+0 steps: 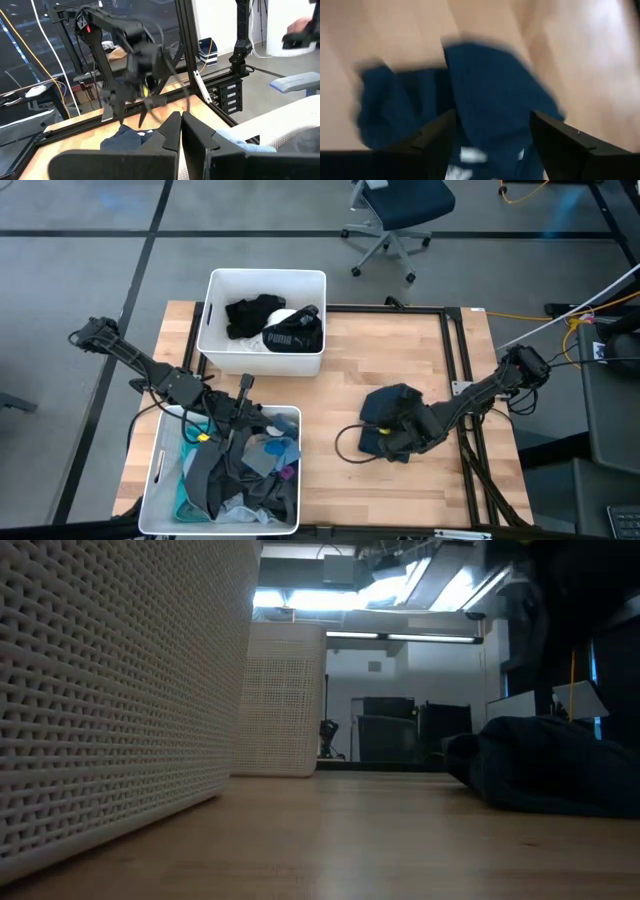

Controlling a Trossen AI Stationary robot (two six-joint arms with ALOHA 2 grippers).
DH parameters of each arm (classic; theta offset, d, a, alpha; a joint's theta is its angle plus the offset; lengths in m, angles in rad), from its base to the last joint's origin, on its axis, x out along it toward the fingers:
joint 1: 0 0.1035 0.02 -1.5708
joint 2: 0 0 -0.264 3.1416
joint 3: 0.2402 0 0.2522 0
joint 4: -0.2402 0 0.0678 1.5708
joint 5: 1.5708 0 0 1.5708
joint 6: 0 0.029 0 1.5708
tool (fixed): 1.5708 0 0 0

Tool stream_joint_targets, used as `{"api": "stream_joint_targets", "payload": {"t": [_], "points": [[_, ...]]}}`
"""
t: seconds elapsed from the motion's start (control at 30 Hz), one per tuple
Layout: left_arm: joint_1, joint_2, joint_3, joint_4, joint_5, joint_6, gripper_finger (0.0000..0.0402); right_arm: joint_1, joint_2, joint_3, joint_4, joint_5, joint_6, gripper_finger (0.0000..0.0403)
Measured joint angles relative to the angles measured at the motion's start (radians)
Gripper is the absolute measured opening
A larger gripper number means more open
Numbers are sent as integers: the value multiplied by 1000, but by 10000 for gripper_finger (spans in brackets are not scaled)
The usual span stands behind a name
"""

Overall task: Sort clothes
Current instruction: Put the dark blue short into the top laundry organizer

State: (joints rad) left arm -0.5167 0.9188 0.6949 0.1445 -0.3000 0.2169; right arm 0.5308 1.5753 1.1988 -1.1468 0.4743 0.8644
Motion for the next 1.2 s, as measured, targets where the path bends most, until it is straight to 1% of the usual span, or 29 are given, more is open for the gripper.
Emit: {"api": "stream_joint_targets", "payload": {"t": [0.1,0.2,0.27,0.33,0.5,0.6,0.73,0.8,0.9,0.97,1.07,1.2], "points": [[0,0,0,0,0,0,5,0,-2,-97,57,-72,67,254],[0,0,0,2,0,1,5,0,-2,-157,110,-141,81,254],[0,0,0,2,0,2,5,-1,-2,-165,151,-175,81,254],[0,0,0,6,0,3,5,-1,-2,-158,148,-195,73,254],[0,0,0,5,0,3,5,14,-2,-123,197,-225,4,254],[0,0,0,5,0,2,5,14,-2,-122,248,-224,-28,254],[0,0,0,5,0,0,5,13,4,-167,290,-168,-33,254],[0,0,0,5,0,0,5,13,6,-216,322,-168,-33,254],[0,0,0,5,0,1,5,12,6,-317,452,-198,-33,254],[0,0,0,5,0,4,5,12,6,-387,535,-196,-37,254],[0,0,0,7,0,4,5,13,0,-485,676,-157,-37,254],[0,0,0,10,0,5,5,13,-3,-573,795,-128,-35,249]]}}
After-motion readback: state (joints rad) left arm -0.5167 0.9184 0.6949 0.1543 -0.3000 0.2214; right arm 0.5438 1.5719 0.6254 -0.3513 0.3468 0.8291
